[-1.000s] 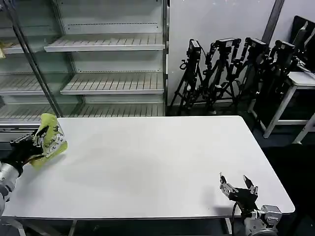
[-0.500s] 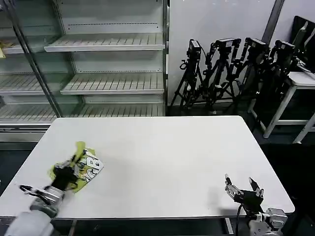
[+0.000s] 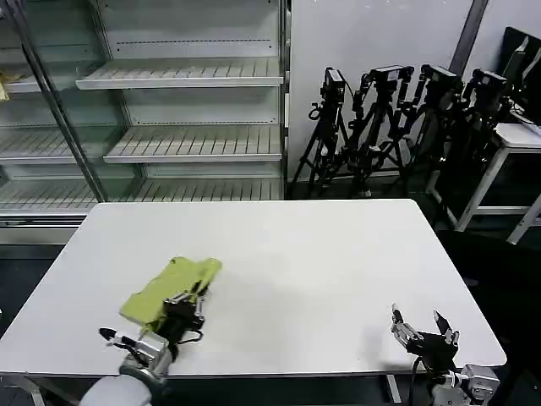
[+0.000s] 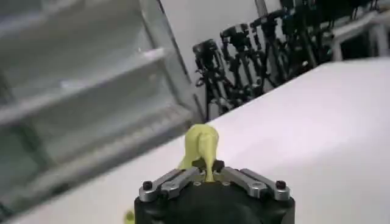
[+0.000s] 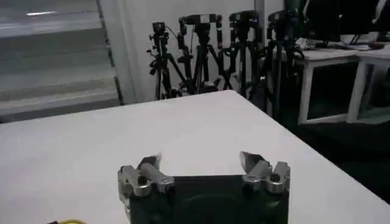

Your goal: Fold and organize the clothes.

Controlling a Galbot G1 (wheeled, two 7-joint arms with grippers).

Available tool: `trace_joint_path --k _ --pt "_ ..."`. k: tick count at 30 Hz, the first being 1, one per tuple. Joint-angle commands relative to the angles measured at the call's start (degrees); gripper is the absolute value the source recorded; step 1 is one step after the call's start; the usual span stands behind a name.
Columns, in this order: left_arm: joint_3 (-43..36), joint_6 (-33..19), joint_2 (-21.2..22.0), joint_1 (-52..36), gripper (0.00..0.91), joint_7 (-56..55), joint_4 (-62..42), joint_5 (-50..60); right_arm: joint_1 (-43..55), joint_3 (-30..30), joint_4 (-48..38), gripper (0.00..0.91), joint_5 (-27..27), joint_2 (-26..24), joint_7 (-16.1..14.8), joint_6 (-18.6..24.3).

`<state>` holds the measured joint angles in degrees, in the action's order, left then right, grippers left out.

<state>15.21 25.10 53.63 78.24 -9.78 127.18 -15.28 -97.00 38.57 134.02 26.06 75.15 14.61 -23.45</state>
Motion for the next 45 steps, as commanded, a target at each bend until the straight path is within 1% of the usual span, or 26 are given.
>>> trace_joint_path --k 1,8,11,17,23,24,25,26,29,32,33,34,39,41,43,44,45 --pt "-16.23 7.85 9.18 -7.46 0.050 -9.92 -1.46 -25.60 -0.93 0.83 0.53 0.907 -0.16 0.32 -0.04 0.12" --pt "-20.43 6.13 17.61 -18.32 0.050 -13.72 -13.11 -29.85 -1.33 1.15 0.85 0.907 -0.17 0.61 0.00 0.06" --pt "-21.43 5.04 20.00 -22.90 0.050 -14.32 -17.12 -30.99 -1.29 1.06 0.84 0.907 -0.28 0.81 0.03 0.06" --pt "-21.94 2.86 22.54 -30.13 0.050 -14.94 -24.10 -34.20 -1.21 1.01 0.77 0.907 -0.33 0.84 0.03 0.02" --pt "-21.83 1.46 23.40 -34.57 0.060 -14.60 -29.00 -35.36 -1.00 0.96 0.53 0.907 -0.32 0.71 0.07 -0.08" --pt "-21.77 1.38 23.39 -34.77 0.393 -13.98 -29.30 -35.33 -0.91 0.84 0.53 0.907 -0.35 0.71 0.10 -0.11" --pt "-21.70 1.29 23.34 -34.83 0.685 -13.56 -29.26 -35.28 -0.79 0.76 0.52 0.907 -0.35 0.74 0.16 -0.12" --pt "-21.57 0.49 23.07 -34.67 0.907 -12.00 -28.73 -34.99 -0.58 0.63 0.50 0.907 -0.43 0.73 0.19 -0.20" --pt "-21.30 -1.06 21.77 -33.05 0.907 -8.56 -25.83 -33.50 -0.16 0.36 0.34 0.907 -1.90 0.58 -0.10 -0.07" --pt "-21.28 -3.89 19.16 -30.34 0.907 -4.74 -22.54 -28.59 0.11 -0.12 -0.08 0.907 -7.60 0.12 -2.09 1.62" --pt "-21.19 -5.26 17.96 -28.74 0.907 -3.62 -20.92 -27.43 0.28 -0.43 -0.24 0.907 -10.52 -0.11 -3.12 3.17" --pt "-20.80 -6.12 16.68 -27.01 0.907 -3.32 -18.41 -27.40 0.46 -0.63 -0.31 0.907 -12.17 -0.28 -3.70 4.29" --pt "-12.99 -8.99 11.59 -17.74 0.907 -1.64 -7.30 -27.69 1.81 -2.61 0.19 0.907 -14.30 -0.74 -4.98 9.06" --pt "-9.42 -10.53 9.35 -14.01 0.907 -0.94 -4.07 -23.47 2.25 -3.48 -0.13 0.907 -15.91 -0.97 -5.15 10.28" --pt "-5.23 -13.06 7.05 -9.09 0.907 -0.70 -2.11 -16.15 2.69 -4.86 -0.77 0.907 -17.82 -1.23 -5.21 11.05" --pt "-3.12 -13.98 6.74 -8.59 0.907 -0.43 -1.83 -11.55 2.83 -5.12 -0.87 0.907 -17.94 -1.26 -5.23 11.04" --pt "0.92 -16.01 6.41 -3.79 0.907 0.37 -1.66 -7.22 3.12 -6.04 -1.21 0.907 -17.80 -1.34 -5.57 10.95"
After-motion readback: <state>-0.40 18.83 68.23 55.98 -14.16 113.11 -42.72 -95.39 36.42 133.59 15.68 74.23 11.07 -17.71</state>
